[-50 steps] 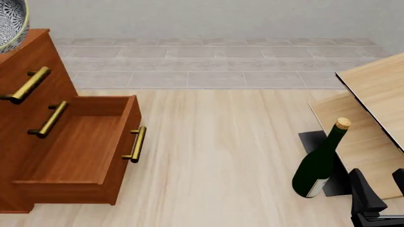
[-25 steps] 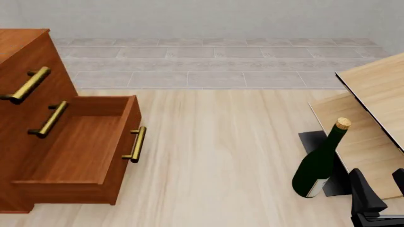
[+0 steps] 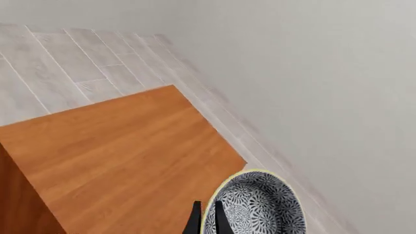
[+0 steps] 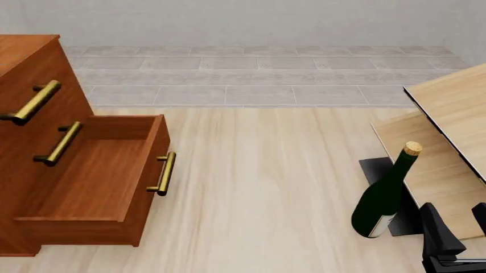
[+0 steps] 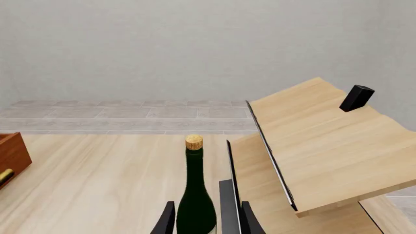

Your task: Put the bowl on top of the cabinet.

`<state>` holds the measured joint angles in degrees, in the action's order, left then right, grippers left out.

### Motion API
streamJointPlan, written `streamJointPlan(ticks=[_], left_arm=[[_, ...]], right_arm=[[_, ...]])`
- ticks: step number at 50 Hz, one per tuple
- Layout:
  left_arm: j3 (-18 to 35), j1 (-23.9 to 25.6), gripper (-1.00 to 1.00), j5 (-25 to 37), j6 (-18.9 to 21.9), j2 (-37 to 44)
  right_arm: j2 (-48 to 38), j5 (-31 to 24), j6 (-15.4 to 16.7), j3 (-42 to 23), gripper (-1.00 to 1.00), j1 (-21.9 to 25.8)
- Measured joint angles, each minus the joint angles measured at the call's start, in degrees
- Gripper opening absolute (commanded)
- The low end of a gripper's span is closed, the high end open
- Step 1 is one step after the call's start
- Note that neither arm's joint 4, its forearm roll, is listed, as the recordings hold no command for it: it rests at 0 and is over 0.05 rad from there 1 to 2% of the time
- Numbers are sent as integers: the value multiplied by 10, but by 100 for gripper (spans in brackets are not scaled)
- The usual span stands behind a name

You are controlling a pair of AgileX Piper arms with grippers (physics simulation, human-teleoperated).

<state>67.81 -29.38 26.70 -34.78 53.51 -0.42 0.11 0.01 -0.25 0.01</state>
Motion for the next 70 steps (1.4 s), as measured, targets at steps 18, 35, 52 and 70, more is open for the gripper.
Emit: streamJointPlan(ticks=[18,35,52,70], left_arm=[[2,-50,-100,0,-24,24],[1,-82,-100,-13,-26,44],[-4,-95,-100,-33,-11,72],[-7,-102,-100,-57,7,94]], right_arm=[[0,0,0,0,100,0],[0,0,0,0,100,0],[0,0,0,0,100,0],[0,0,0,0,100,0]])
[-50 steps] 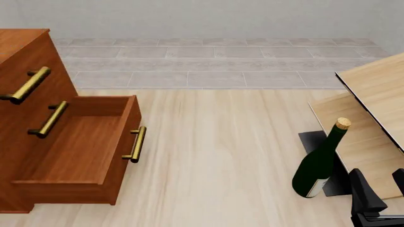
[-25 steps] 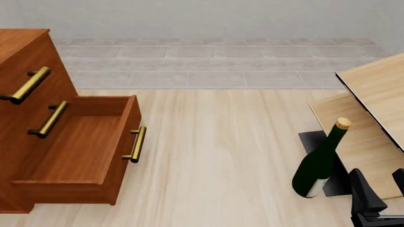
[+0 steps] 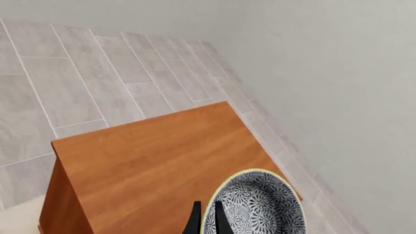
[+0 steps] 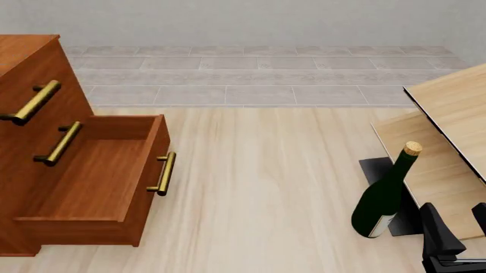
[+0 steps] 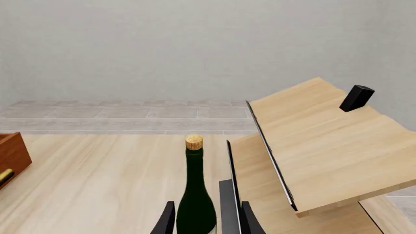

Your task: Put the bowl on top of the cabinet.

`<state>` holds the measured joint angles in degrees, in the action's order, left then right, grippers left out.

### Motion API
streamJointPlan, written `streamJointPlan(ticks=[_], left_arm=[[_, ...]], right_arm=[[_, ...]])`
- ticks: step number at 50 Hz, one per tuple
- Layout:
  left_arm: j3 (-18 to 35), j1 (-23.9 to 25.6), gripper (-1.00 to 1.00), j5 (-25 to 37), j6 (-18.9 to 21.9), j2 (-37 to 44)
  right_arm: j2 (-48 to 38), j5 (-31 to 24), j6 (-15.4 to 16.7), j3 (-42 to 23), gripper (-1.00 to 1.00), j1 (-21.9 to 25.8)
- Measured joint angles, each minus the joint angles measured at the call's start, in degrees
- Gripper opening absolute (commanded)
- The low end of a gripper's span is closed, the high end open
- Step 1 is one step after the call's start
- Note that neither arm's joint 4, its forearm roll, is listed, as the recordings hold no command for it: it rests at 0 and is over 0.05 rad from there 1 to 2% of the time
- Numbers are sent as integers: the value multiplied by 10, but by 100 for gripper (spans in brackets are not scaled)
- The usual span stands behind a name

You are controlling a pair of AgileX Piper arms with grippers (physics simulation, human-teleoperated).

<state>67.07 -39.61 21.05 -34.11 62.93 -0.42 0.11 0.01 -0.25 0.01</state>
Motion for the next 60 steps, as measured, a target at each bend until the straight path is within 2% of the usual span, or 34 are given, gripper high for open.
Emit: streamJointPlan(ticks=[60], left_arm=[[-9,1,-100,-42,36,58]], right_arm=[[0,0,0,0,100,0]])
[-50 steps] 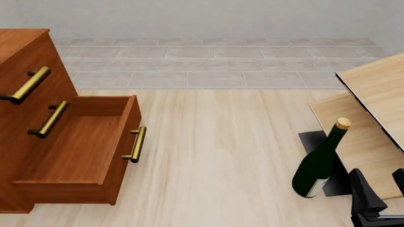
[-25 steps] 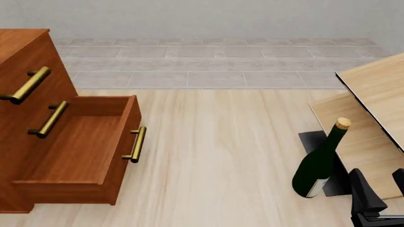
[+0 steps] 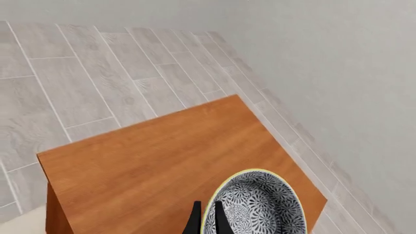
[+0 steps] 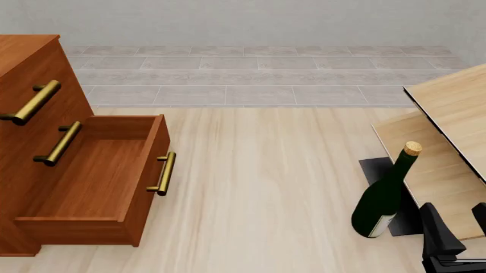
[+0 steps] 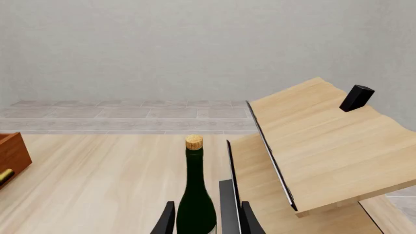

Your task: Put the bowl on top of the cabinet.

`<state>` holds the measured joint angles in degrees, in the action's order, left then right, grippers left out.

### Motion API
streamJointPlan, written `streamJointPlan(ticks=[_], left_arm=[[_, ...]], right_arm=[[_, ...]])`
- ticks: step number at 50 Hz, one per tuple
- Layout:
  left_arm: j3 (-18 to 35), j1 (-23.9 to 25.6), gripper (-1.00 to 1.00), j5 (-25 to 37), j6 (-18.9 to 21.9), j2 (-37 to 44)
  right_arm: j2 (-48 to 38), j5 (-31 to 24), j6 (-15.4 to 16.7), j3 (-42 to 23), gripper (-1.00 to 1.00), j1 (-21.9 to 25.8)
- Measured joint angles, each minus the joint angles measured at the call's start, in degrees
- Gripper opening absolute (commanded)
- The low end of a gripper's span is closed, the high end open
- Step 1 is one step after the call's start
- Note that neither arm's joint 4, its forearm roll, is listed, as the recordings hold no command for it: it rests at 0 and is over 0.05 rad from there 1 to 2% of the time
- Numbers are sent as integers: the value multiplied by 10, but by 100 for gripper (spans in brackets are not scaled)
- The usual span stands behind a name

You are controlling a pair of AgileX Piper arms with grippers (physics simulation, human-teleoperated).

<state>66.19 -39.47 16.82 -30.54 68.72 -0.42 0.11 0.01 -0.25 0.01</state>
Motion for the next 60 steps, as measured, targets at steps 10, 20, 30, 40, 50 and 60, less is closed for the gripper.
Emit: streamJointPlan(ticks=[10,20,30,40,50,60], left_arm=[[-4,-16,-100,-7,1,0],[-7,-29,100,-15,10,-5],[-9,-33,100,-18,17,-7],[-7,-29,100,-12,16,-22],[1,-21,100,0,8,-47],[7,-18,100,9,2,-68]], right_arm=[[0,0,0,0,100,0],[0,0,0,0,100,0],[0,0,0,0,100,0],[0,0,0,0,100,0],[0,0,0,0,100,0],[0,0,0,0,100,0]])
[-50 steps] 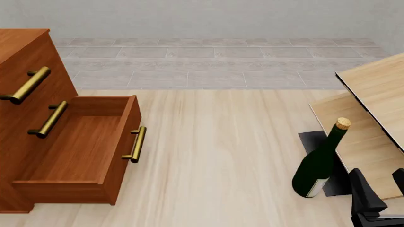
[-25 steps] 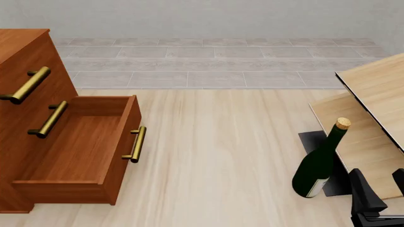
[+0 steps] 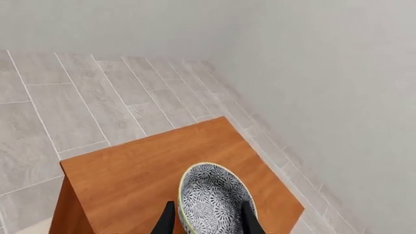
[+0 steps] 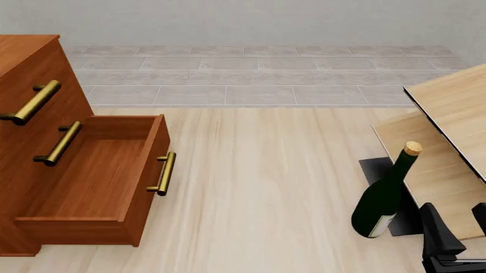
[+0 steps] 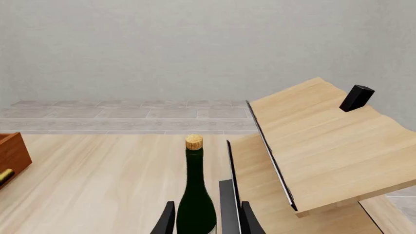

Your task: Put the bowl on top of the cabinet.

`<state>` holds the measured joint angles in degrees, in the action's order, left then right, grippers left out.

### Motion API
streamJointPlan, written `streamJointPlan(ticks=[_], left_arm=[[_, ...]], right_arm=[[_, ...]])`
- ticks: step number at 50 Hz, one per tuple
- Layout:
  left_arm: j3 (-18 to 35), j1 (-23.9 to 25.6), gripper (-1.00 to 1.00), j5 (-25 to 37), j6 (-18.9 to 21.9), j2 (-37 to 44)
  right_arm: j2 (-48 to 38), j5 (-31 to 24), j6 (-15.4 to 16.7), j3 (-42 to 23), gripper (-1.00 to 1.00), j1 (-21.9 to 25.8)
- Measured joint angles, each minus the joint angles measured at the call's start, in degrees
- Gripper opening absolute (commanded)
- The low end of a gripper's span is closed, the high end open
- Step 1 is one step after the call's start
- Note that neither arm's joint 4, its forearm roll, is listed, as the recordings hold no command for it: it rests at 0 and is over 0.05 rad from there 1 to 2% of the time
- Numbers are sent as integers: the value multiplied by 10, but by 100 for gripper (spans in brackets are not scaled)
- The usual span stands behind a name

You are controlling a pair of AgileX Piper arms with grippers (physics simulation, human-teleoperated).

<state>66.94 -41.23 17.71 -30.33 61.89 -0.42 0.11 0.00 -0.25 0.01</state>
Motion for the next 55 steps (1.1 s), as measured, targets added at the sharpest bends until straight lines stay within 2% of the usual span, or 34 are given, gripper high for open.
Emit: streamJointPlan(ticks=[29,55], left_arm=[[15,9,100,12,-8,-47],[17,38,100,11,-10,-74]], right_arm=[[0,0,0,0,100,0],[0,0,0,0,100,0]])
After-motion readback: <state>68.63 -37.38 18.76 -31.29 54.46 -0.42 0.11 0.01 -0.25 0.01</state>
